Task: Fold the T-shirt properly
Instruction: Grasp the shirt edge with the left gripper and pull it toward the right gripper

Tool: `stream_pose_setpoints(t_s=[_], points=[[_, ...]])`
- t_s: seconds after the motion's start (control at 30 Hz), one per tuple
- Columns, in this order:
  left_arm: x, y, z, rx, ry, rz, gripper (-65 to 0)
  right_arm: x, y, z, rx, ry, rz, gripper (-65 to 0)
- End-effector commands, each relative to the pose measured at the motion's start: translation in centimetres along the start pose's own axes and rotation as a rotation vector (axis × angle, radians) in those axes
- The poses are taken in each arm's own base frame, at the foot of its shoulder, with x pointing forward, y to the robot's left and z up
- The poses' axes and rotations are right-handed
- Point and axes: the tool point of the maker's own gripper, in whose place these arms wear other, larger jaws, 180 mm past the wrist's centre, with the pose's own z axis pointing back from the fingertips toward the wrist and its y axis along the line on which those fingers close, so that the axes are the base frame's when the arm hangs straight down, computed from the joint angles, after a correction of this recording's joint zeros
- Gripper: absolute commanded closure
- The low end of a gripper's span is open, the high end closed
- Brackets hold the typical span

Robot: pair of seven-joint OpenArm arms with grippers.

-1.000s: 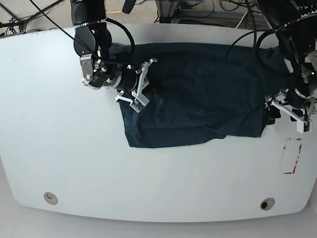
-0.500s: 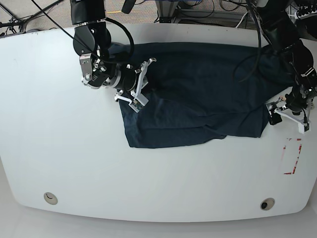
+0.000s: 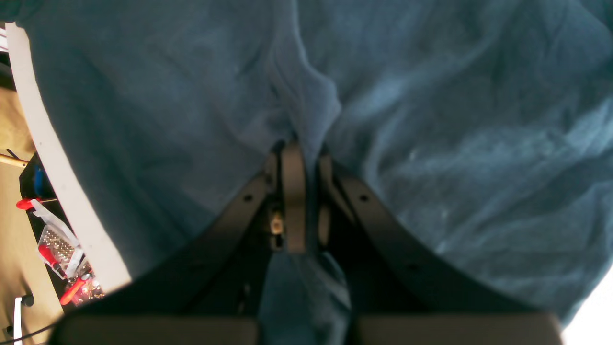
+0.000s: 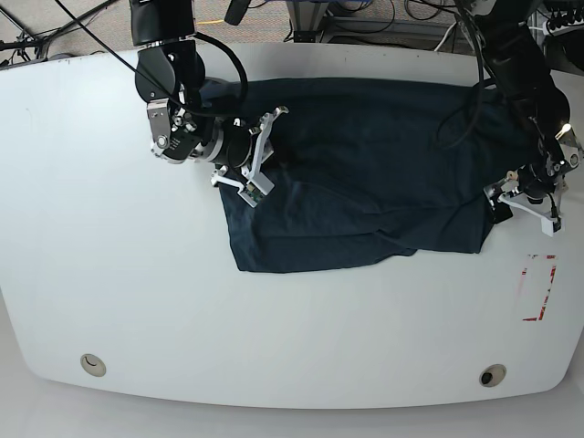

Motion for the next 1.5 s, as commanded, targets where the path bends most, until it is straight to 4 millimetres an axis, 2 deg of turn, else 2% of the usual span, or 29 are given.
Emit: stream_pose_setpoints(t_s=[0.0, 0.27, 0.37, 0.47, 0.57, 0.67, 0.7, 0.97, 1.07, 1.2, 1.37, 1.47], points=[[0.5, -1.3, -0.3, -0.024, 0.009, -0.045, -58.9, 1.7, -0.1, 0.4, 0.003, -0.054, 0.021, 0.0], [-0.3, -4.5, -1.1, -0.078, 0.048, -0.142, -41.0, 1.8, -0.1, 0.4, 0.003, -0.058, 0.02, 0.0], [-0.1, -4.7, -1.2, -0.08, 0.047, -0.149, -37.9, 1.8, -0.3, 0.5, -0.001, -0.059, 0.016, 0.0], [-0.2, -4.5, -1.2, -0.076, 0.05, -0.147, -33.3, 1.9, -1.4, 1.1, -0.034, -0.074, -0.008, 0.0], [-0.2, -4.6, -1.2, -0.076, 0.049, -0.15, -21.5, 1.6, -2.3, 1.5, -0.054, -0.079, -0.034, 0.0], [0.0, -4.0, -1.1, -0.065, 0.05, -0.154, -3.1, 1.0, -3.2, 1.7, -0.072, -0.075, -0.062, 0.0], [0.2, -3.5, -1.0, -0.055, 0.049, -0.161, 0.0, 1.0, -3.6, 1.9, -0.082, -0.079, -0.072, 0.0], [1.2, -2.6, -0.5, -0.04, 0.031, -0.169, 0.0, 1.4, -5.8, 3.9, -0.152, -0.123, -0.103, 0.0], [3.9, -1.9, 0.9, -0.017, -0.041, -0.192, 0.0, 2.1, -6.2, 4.7, -0.176, -0.139, -0.091, 0.0], [5.7, -1.4, 2.8, 0.007, -0.113, -0.205, 0.0, 2.8, -6.6, 5.9, -0.206, -0.136, -0.061, 0.0], [8.4, -2.5, 4.7, 0.007, -0.202, -0.256, 0.0, 5.5, -6.8, 6.9, -0.231, -0.183, 0.001, 0.0], [10.2, -3.4, 6.1, 0.01, -0.264, -0.288, 0.0, 7.3, -7.7, 7.5, -0.252, -0.194, 0.035, 0.0]])
